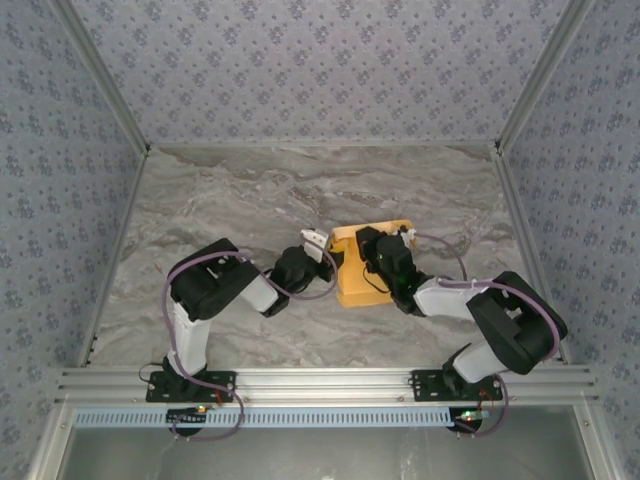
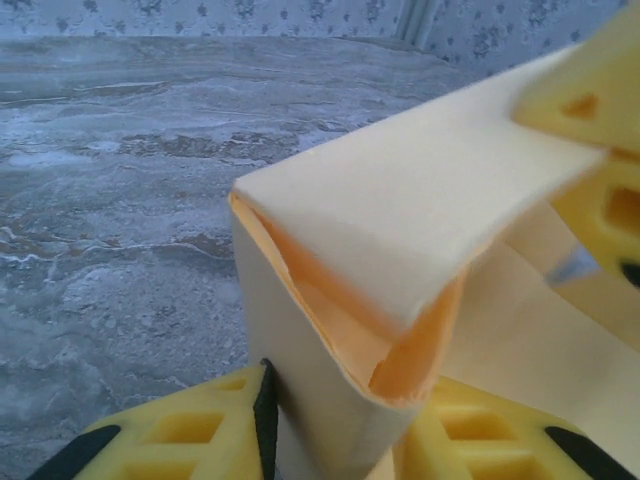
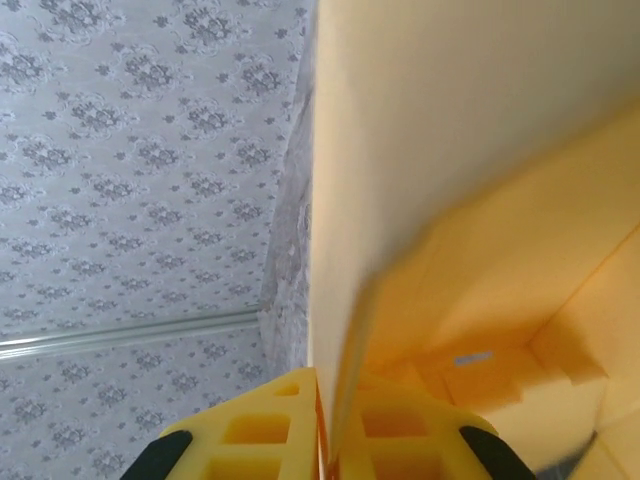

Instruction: Fold the paper box

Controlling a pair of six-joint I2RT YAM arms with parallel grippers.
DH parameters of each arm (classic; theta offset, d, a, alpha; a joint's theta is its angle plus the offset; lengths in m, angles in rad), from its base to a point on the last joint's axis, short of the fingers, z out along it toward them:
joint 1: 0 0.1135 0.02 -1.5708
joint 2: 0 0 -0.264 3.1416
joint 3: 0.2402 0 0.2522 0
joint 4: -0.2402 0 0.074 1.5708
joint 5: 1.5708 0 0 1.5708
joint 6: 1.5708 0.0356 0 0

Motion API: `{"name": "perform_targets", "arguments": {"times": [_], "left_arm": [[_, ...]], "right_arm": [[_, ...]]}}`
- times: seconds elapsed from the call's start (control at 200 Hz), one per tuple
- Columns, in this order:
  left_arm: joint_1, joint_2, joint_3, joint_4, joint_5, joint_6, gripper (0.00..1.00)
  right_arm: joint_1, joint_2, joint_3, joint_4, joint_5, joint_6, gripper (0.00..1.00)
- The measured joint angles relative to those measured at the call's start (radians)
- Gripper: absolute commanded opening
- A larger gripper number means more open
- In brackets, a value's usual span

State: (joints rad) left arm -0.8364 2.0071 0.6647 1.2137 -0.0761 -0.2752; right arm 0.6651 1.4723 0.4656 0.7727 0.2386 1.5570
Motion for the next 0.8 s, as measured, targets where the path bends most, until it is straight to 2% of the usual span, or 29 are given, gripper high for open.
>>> {"name": "perform_targets", "arguments": {"times": [0.205, 0.385, 0.515, 0.665, 0.8], "left_arm": [[-0.008, 0.005, 0.026, -0.031, -0.053, -0.023, 0.32], [-0.021, 0.005, 0.029, -0.041, -0.107, -0.025, 0.21], [-0.023, 0.005, 0.042, -0.06, -0.139, -0.013, 0.1], [-0.024, 0.005, 0.059, -0.088, -0.153, 0.015, 0.09], [-0.024, 0.004, 0.059, -0.088, -0.153, 0.056, 0.09]], "right_arm": [[0.029, -0.002, -0.019, 0.017, 0.024, 0.031, 0.13], [0.031, -0.012, -0.019, 0.0, 0.027, 0.041, 0.14], [0.042, -0.029, -0.019, -0.046, 0.019, 0.043, 0.3], [0.056, -0.091, -0.021, -0.154, 0.002, 0.019, 0.4], [0.06, -0.243, -0.024, -0.346, -0.017, -0.037, 0.48]]}}
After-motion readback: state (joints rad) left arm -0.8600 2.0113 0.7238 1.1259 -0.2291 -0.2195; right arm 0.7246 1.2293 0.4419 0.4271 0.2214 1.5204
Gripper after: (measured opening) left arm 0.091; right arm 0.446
